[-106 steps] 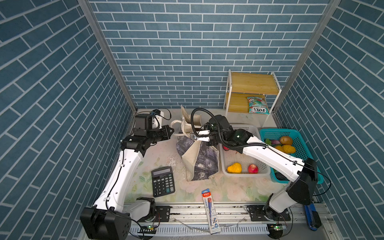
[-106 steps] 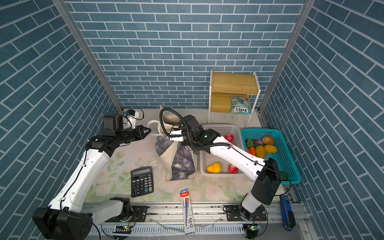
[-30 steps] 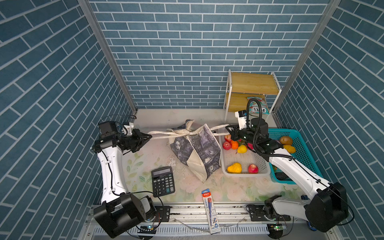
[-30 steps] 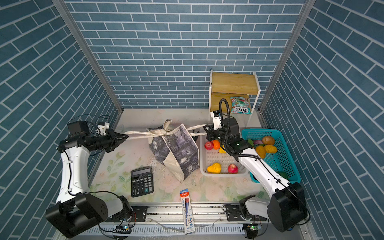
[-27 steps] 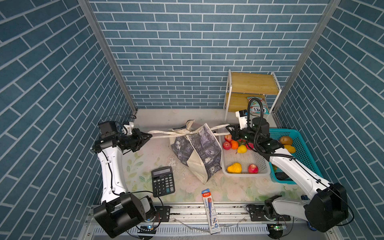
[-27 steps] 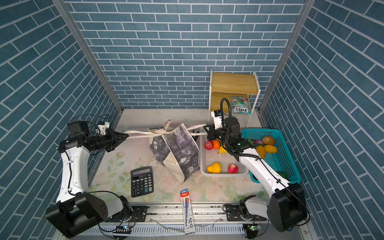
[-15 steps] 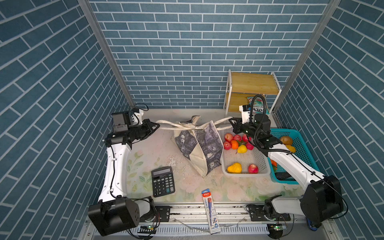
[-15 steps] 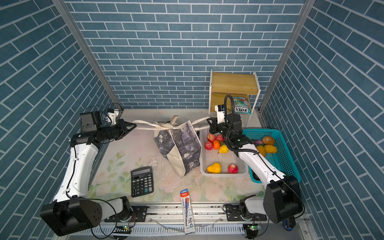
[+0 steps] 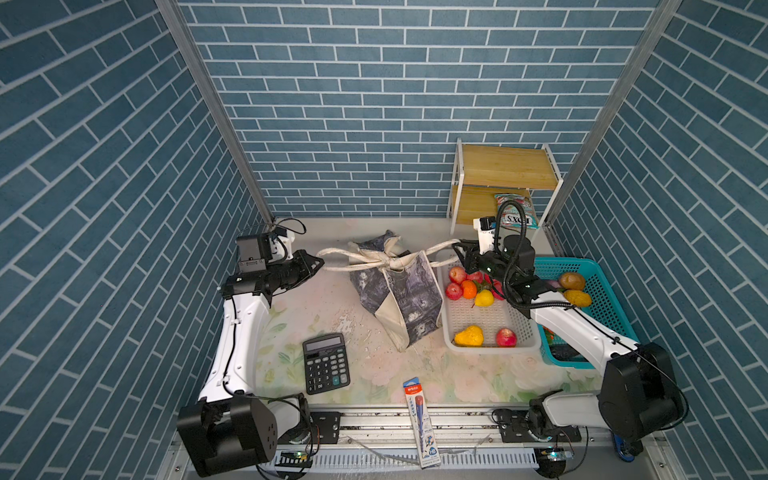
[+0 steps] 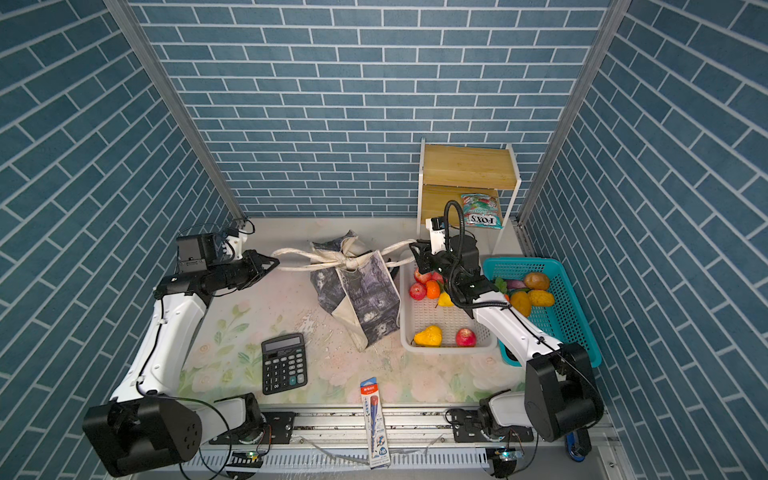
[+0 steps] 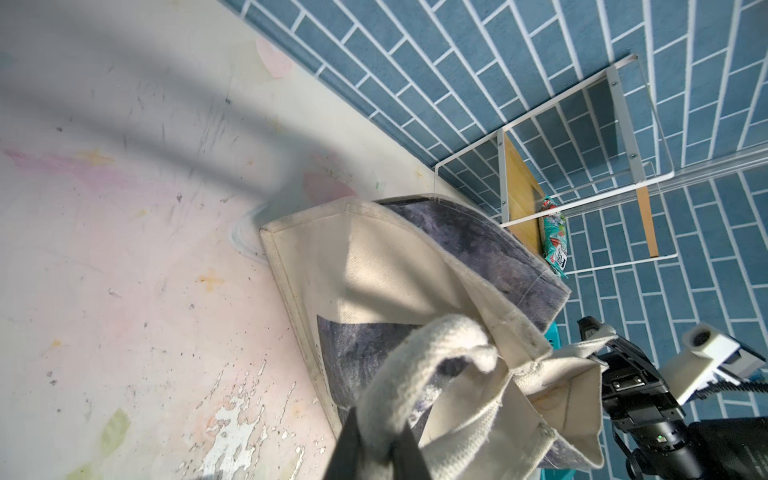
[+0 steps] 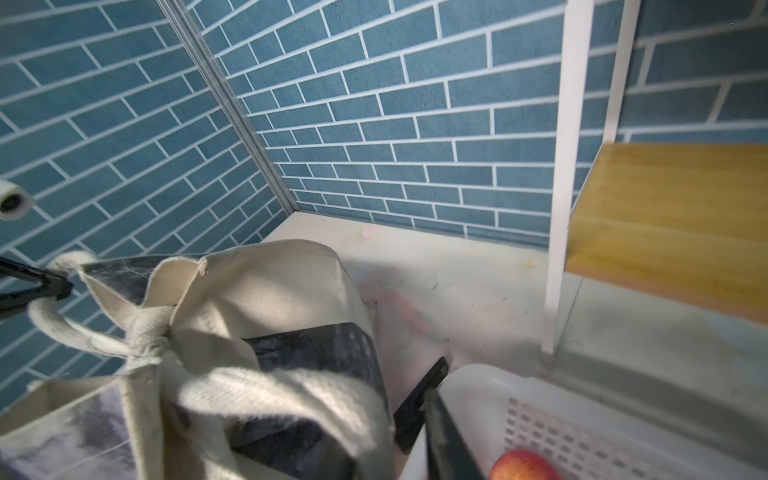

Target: Place the food into the grocery bag and tie it

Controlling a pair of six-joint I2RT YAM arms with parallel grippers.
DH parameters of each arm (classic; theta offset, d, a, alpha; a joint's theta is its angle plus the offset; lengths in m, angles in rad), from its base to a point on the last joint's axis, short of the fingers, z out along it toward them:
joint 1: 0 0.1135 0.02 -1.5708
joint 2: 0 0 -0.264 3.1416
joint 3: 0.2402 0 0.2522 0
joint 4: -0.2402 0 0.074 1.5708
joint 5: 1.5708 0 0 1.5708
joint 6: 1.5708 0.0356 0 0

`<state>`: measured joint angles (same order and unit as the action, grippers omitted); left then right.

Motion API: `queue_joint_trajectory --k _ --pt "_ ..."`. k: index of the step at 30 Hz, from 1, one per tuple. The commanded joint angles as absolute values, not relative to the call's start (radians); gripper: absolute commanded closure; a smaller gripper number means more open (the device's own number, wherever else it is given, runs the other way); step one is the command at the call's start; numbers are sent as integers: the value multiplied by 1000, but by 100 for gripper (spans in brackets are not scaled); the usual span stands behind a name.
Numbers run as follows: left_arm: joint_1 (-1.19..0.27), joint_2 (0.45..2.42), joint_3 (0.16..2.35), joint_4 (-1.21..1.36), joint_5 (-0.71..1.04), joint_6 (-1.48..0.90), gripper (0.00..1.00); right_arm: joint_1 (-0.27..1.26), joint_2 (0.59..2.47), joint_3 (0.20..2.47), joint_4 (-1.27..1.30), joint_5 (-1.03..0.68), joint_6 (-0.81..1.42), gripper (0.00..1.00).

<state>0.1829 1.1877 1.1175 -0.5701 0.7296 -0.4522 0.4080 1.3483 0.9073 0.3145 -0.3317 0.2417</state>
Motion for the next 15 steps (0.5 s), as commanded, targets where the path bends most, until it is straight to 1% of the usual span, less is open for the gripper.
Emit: queue_joint_trajectory --k 1,2,3,4,6,9,10,13,15 --pt "185 1138 1123 -592 772 -421 67 418 1296 908 327 -371 179 37" --pt "185 1129 1125 -599 774 -419 63 418 1287 904 321 -372 170 23" --pt "186 1115 1129 -607 780 -415 58 419 1274 898 314 -368 159 6" --pt "186 1103 1133 -615 782 -414 51 419 1259 895 305 -359 150 1" --pt "185 1085 1149 -647 769 -398 41 419 1231 890 282 -349 126 1" --pt "187 1056 1177 -706 738 -371 31 419 1188 890 231 -337 91 1" --pt "187 1044 1186 -725 717 -359 26 419 1170 888 217 -332 81 1" --pt "187 997 1215 -781 621 -330 18 419 1118 886 166 -308 56 1" --pt "187 965 1233 -805 549 -315 15 417 1083 886 135 -287 41 1"
